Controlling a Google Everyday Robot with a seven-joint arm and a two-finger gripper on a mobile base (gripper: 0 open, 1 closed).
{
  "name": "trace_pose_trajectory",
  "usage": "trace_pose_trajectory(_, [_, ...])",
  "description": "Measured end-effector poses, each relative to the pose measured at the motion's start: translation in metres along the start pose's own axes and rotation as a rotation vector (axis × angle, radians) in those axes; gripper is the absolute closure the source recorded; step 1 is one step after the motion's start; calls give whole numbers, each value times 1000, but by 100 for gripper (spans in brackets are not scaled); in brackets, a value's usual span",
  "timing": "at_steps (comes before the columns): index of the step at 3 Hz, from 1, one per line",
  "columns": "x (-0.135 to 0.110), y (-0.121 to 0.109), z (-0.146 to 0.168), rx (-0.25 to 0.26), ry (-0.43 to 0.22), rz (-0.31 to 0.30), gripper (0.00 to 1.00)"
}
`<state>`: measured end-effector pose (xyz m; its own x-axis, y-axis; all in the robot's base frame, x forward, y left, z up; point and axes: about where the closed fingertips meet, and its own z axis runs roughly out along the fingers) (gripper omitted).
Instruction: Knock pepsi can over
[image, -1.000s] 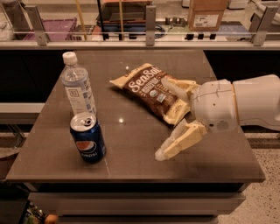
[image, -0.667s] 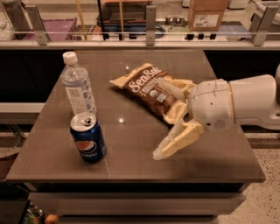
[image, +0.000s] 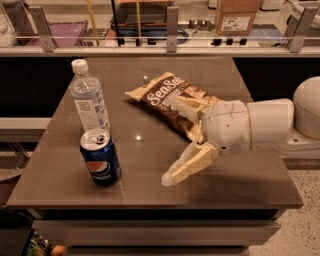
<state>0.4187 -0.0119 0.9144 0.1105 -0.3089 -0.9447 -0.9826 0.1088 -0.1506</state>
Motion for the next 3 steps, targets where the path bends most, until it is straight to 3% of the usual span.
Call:
trace_pose_trajectory(2, [1,-2,31,39,-74,18,0])
trace_pose_trajectory(3, [-6,0,54,10,-110,14,0])
